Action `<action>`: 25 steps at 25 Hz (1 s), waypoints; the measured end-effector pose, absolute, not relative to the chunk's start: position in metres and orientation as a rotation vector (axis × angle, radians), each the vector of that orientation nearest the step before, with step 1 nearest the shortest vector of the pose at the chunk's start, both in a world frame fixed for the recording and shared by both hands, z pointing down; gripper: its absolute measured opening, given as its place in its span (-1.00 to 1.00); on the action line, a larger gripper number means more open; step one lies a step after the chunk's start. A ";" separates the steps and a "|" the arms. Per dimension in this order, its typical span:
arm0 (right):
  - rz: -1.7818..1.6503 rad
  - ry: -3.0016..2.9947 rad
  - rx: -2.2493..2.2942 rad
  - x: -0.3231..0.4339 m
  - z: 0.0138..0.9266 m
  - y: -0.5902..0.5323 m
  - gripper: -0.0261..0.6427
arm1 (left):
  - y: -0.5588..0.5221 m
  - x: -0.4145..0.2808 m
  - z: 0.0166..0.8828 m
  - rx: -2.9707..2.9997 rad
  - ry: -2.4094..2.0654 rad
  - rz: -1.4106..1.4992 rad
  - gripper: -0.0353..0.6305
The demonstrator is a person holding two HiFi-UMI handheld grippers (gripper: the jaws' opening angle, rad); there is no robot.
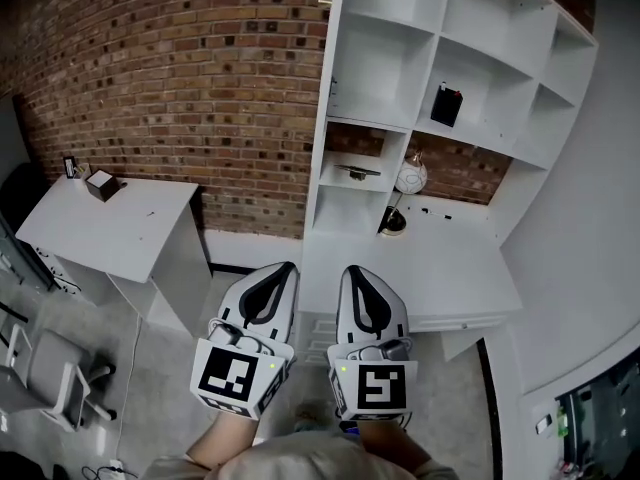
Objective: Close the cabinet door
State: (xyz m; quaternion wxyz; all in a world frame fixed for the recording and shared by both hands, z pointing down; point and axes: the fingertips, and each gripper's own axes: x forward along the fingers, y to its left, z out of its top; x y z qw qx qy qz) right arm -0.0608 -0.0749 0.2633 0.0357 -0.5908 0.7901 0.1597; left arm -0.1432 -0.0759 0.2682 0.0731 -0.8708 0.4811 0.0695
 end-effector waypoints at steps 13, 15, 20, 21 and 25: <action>0.503 2.487 -1.692 -0.046 0.260 -0.188 -0.87 | -0.181 -0.123 0.262 -2.559 1.513 0.235 -0.87; 0.504 2.497 -1.681 -0.048 0.260 -0.198 -0.87 | -0.191 -0.124 0.263 -2.558 1.525 0.237 -0.87; 0.501 2.509 -1.671 -0.054 0.260 -0.218 -0.87 | -0.212 -0.129 0.262 -2.550 1.533 0.228 -0.87; 0.498 2.508 -1.675 -0.055 0.260 -0.222 -0.87 | -0.217 -0.129 0.261 -2.552 1.528 0.226 -0.87; 0.513 2.502 -1.692 -0.060 0.258 -0.243 -0.87 | -0.239 -0.132 0.257 -2.564 1.499 0.229 -0.87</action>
